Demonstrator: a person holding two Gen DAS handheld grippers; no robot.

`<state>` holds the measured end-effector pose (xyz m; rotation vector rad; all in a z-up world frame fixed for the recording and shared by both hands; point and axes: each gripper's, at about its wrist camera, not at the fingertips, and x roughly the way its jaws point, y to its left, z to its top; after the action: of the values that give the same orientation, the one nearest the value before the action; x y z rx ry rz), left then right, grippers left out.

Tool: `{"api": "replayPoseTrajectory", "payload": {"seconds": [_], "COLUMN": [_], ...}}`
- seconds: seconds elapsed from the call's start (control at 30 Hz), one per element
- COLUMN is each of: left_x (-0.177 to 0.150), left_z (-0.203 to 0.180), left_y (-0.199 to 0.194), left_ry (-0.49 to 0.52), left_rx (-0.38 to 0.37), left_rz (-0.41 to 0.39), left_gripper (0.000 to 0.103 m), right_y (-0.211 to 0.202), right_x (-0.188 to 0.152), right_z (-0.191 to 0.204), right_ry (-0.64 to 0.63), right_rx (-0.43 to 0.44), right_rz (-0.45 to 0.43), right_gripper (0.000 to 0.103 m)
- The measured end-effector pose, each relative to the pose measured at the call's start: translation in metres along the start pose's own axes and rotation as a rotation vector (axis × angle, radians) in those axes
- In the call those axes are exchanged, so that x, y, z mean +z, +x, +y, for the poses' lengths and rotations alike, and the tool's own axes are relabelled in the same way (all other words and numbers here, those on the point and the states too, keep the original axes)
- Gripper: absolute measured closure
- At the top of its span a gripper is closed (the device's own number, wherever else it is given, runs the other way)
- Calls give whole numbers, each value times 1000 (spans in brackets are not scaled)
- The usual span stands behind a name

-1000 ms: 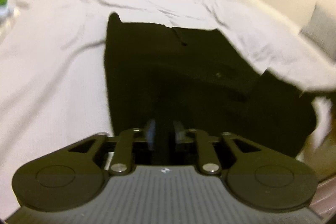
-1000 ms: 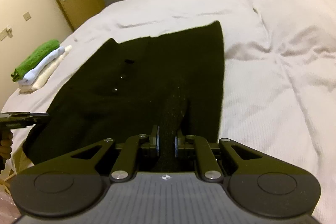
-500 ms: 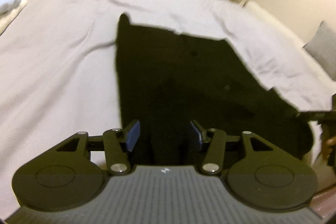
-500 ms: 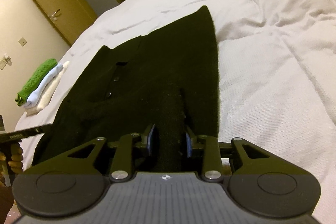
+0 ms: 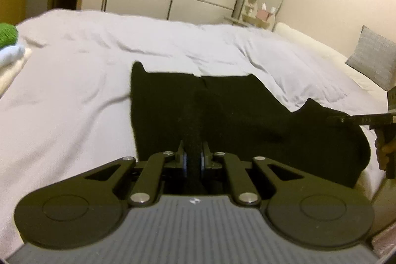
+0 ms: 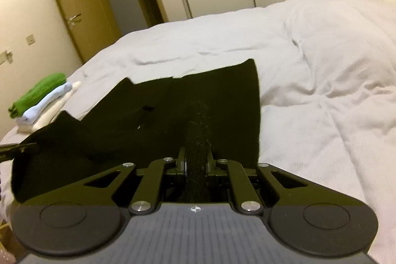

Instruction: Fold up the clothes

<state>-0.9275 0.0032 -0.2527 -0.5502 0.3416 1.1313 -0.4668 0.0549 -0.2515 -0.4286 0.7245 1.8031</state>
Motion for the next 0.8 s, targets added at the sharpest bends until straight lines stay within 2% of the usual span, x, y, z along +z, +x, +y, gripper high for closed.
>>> {"api": "replayPoseTrajectory", "payload": {"seconds": [0.03,0.13,0.2,0.3,0.33,0.37,0.4,0.47,0.53,0.57,0.63,0.7,0.77,0.8], "left_x": [-3,-18,-26,-20,-16,-12,-8,-2,-3,-6,-16,-31,-47,-55], "left_z": [3,12,18,25,25,26,26,17,-2,-12,-32,-47,-57,-58], "left_y": [5,33,43,36,30,22,14,-5,-25,-34,-45,-50,-42,-36], "left_ry": [-17,-41,-60,-120,-126,-128,-129,-93,-18,17,65,95,109,106], "left_rx": [10,48,57,68,89,118,144,184,196,185,128,94,98,106], "left_rz": [15,111,134,111,93,73,53,17,-8,-15,-18,-4,31,50], "left_gripper": [96,92,89,87,82,74,74,84,87,87,88,88,87,87], "right_y": [6,37,38,27,19,11,1,-23,-49,-60,-77,-79,-72,-62], "right_x": [0,-13,-17,-17,-17,-16,-17,-20,-28,-36,-49,-66,-84,-91], "right_z": [-1,-5,-9,-12,-11,-10,-8,-2,7,11,21,29,36,33], "right_ry": [4,7,38,65,61,56,47,42,46,56,66,48,23,15], "right_rx": [-12,-80,-98,-137,-175,-214,-233,-230,-203,-179,-132,-103,-86,-109], "right_rz": [4,114,108,77,62,46,24,-31,-87,-105,-129,-108,-66,-36], "right_gripper": [94,93,91,65,55,50,46,48,48,48,56,59,62,71]}}
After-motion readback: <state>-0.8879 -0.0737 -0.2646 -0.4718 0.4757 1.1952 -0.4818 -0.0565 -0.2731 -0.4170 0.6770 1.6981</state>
